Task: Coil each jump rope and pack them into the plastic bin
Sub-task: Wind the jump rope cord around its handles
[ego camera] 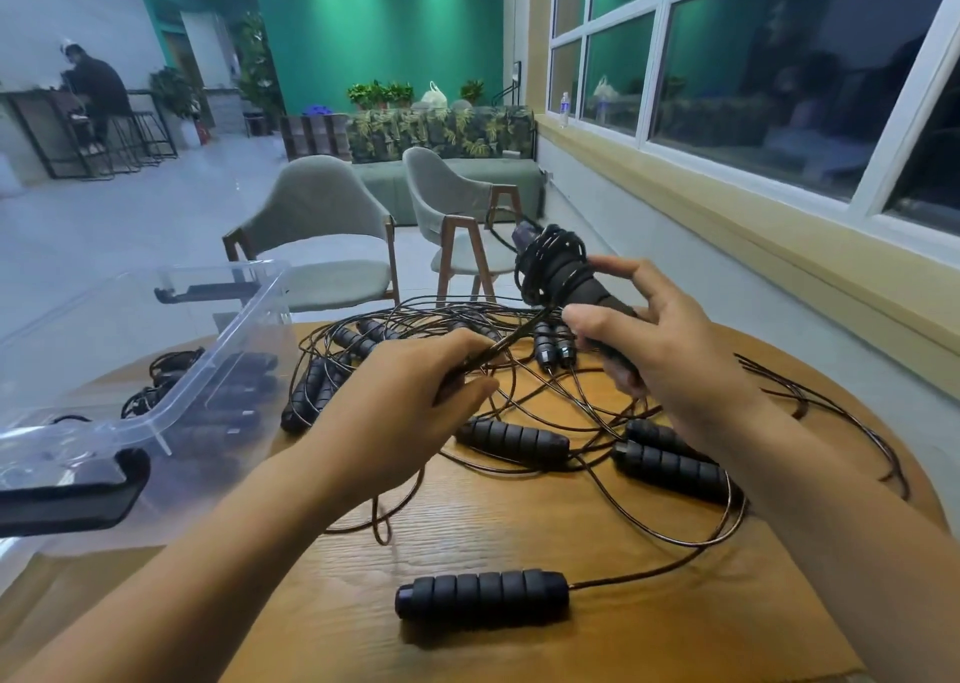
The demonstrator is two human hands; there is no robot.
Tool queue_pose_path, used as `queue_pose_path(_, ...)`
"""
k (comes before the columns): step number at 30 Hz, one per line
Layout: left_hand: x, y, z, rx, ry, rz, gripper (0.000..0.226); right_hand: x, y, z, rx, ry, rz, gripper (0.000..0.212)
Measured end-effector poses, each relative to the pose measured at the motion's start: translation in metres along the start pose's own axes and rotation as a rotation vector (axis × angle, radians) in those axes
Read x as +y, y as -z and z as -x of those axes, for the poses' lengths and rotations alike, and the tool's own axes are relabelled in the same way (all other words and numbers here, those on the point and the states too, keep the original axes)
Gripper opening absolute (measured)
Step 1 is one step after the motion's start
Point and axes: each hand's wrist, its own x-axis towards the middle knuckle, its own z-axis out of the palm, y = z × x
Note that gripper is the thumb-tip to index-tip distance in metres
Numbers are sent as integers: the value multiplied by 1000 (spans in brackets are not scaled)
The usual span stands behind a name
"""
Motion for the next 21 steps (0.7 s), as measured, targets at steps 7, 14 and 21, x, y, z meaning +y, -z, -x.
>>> queue_pose_path(7, -1, 14, -3, 93, -120, -31, 25, 2, 1, 1, -150, -50, 517, 65)
queue_pose_path(14, -3, 29, -5, 55, -164, 28, 21, -6, 0, 4, -610, -250, 553, 54)
queue_pose_path(21, -7, 34, -7, 4, -183, 164, 20, -16, 9, 10, -940, -361, 145, 60)
